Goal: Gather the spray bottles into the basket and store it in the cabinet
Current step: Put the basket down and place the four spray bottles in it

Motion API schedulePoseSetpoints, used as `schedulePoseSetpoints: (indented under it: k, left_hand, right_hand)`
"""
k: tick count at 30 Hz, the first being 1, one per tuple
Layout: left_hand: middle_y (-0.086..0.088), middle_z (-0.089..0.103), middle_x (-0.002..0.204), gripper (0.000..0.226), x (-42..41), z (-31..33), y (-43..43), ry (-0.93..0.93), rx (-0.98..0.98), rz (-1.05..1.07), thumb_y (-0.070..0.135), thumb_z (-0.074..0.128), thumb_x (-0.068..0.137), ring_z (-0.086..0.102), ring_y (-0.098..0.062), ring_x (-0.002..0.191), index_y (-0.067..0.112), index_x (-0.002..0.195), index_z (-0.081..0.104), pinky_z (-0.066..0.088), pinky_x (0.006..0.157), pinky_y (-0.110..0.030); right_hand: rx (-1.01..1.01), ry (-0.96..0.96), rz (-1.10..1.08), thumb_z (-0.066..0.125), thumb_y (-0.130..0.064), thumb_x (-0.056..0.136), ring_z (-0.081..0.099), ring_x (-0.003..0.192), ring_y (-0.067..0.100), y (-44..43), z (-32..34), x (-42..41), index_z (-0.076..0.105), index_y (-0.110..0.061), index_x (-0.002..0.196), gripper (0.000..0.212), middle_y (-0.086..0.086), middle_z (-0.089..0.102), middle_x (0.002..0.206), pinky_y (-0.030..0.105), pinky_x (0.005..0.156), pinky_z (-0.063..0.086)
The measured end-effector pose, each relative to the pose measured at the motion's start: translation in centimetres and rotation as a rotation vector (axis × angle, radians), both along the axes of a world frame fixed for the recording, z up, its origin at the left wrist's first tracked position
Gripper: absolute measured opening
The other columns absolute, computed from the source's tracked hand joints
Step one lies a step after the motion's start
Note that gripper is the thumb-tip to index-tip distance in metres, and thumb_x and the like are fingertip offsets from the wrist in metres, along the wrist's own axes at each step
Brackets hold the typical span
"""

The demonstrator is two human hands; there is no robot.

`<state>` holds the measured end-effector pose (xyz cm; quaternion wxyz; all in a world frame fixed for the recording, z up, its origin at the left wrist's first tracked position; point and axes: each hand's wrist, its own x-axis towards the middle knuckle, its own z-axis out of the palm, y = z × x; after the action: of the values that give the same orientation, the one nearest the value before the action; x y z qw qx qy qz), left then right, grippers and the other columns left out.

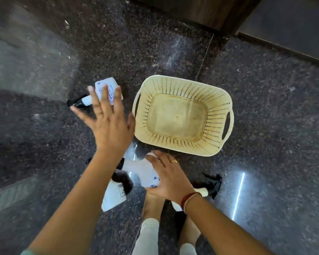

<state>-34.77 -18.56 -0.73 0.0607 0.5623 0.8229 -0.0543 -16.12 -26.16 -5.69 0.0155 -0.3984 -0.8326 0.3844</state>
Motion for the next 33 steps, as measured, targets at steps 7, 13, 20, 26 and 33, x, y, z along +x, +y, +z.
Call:
schedulePoseSetpoints:
  k: [7,13,20,26,33]
  left_hand:
    - [-0.017,0.039,0.141,0.067,-0.3,8.7,4.5,-0.081,0.249,0.236,0.051,0.044,0.085,0.032,-0.04,0.134,0.013,0.138,0.03,0.023,0.102,-0.064]
    - [-0.002,0.044,0.078,0.026,3.5,8.4,5.1,-0.417,0.288,0.006,0.032,0.052,0.092,0.036,-0.022,0.063,0.017,0.091,0.03,0.014,0.055,-0.026]
    - [-0.014,0.064,0.088,0.021,7.1,4.7,3.9,-0.517,0.244,-0.113,0.026,0.051,0.093,0.056,-0.036,0.073,0.007,0.1,0.046,0.029,0.053,-0.034]
    - [-0.017,0.063,0.091,0.023,6.7,0.3,2.9,-0.562,-0.042,-0.096,0.023,0.042,0.097,0.057,-0.035,0.073,0.005,0.111,0.043,0.034,0.055,-0.035]
    - [-0.02,0.063,0.093,0.026,6.7,-2.8,1.5,-0.499,-0.078,-0.156,0.023,0.042,0.097,0.06,-0.039,0.073,0.003,0.114,0.044,0.034,0.053,-0.035]
  right_hand:
    - [0.049,0.303,-0.483,0.073,-0.047,0.061,0.044,0.122,0.029,4.1,4.2,-5.2,0.036,-0.02,0.129,0.082,0.013,0.045,0.136,0.032,0.099,0.038]
    - [0.103,0.336,-0.642,0.076,-0.049,0.065,0.041,0.129,0.025,7.2,2.5,-1.9,0.037,-0.01,0.133,0.087,0.013,0.043,0.138,0.024,0.105,0.034]
    - [0.061,0.219,-0.741,0.064,-0.028,0.087,0.032,0.133,0.01,6.0,1.2,3.2,0.027,-0.021,0.143,0.068,0.002,0.031,0.143,0.008,0.101,0.029]
    - [0.0,0.192,-1.031,0.055,-0.03,0.092,0.032,0.121,-0.013,-0.4,2.4,6.7,0.036,-0.032,0.136,0.048,-0.012,0.032,0.127,0.003,0.1,0.026]
    - [-0.142,0.056,-1.358,0.054,-0.025,0.093,0.048,0.109,0.004,-4.8,-0.3,7.7,0.047,-0.024,0.127,0.036,-0.002,0.046,0.12,0.033,0.098,0.043]
